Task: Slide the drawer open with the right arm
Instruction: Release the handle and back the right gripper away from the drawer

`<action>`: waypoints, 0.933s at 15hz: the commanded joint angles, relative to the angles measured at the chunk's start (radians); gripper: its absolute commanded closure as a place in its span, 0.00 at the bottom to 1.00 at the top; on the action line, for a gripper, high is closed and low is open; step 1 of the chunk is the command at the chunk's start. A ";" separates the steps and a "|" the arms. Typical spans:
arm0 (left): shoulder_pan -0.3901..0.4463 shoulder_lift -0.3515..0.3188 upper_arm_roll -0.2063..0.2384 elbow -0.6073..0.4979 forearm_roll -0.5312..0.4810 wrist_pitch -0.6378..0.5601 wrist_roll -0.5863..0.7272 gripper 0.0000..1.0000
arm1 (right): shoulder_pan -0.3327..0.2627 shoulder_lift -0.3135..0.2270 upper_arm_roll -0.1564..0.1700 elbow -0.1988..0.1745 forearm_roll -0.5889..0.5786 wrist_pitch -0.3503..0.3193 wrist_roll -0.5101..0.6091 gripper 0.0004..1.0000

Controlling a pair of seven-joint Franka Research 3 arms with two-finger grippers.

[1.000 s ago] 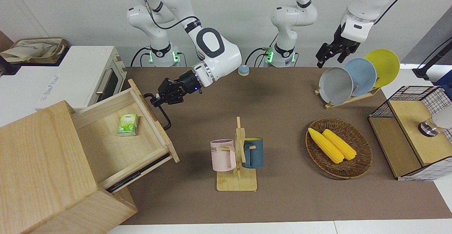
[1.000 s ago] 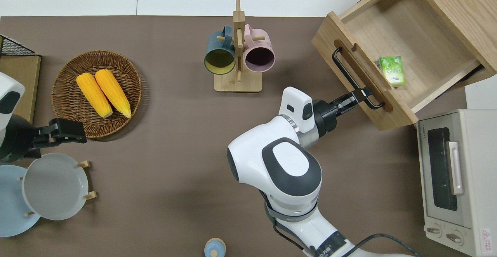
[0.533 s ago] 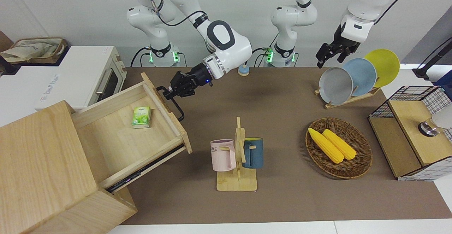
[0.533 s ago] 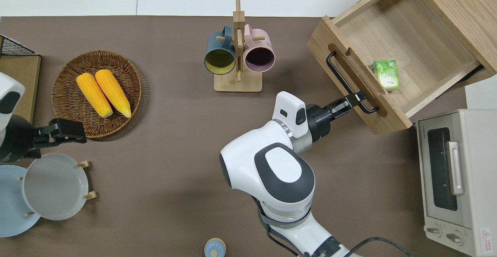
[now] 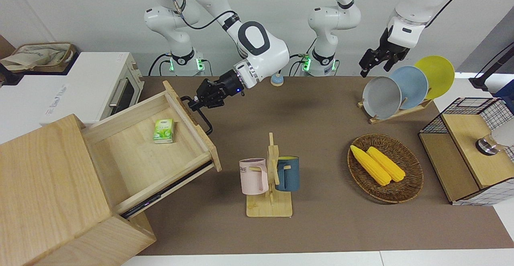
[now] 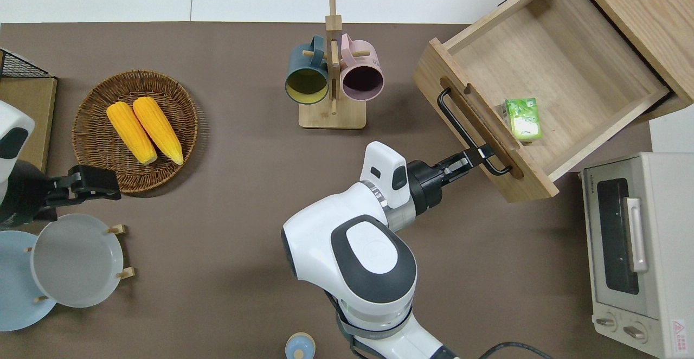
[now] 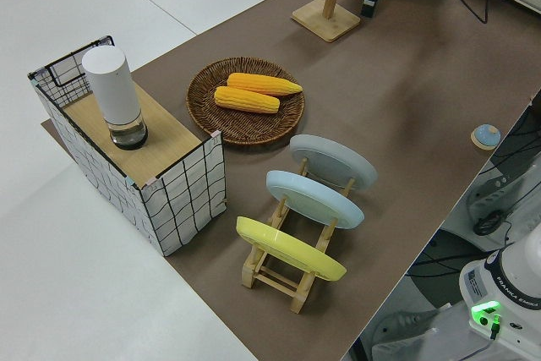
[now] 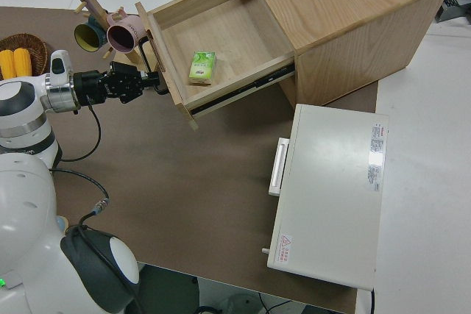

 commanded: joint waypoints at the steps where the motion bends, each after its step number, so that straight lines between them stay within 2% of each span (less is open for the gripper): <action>1: -0.001 -0.008 0.004 0.004 -0.001 -0.017 0.009 0.01 | 0.045 -0.021 0.036 0.066 0.013 -0.092 -0.037 0.99; 6: -0.001 -0.008 0.004 0.004 -0.001 -0.016 0.009 0.01 | 0.043 -0.018 0.030 0.067 -0.005 -0.080 -0.031 0.71; 7: -0.001 -0.008 0.004 0.004 -0.001 -0.016 0.009 0.01 | 0.043 -0.017 0.027 0.067 -0.007 -0.080 -0.031 0.58; 8: -0.001 -0.008 0.004 0.004 -0.001 -0.017 0.009 0.01 | 0.043 -0.017 0.022 0.067 -0.010 -0.078 -0.031 0.41; 9: -0.001 -0.008 0.004 0.004 -0.001 -0.017 0.009 0.01 | 0.043 -0.017 0.016 0.067 -0.017 -0.077 -0.031 0.17; 10: -0.001 -0.008 0.004 0.004 -0.001 -0.017 0.009 0.01 | 0.043 -0.017 0.013 0.067 -0.019 -0.075 -0.029 0.03; 14: -0.001 -0.008 0.004 0.004 -0.001 -0.017 0.009 0.01 | 0.047 -0.018 0.005 0.066 -0.021 -0.066 -0.026 0.01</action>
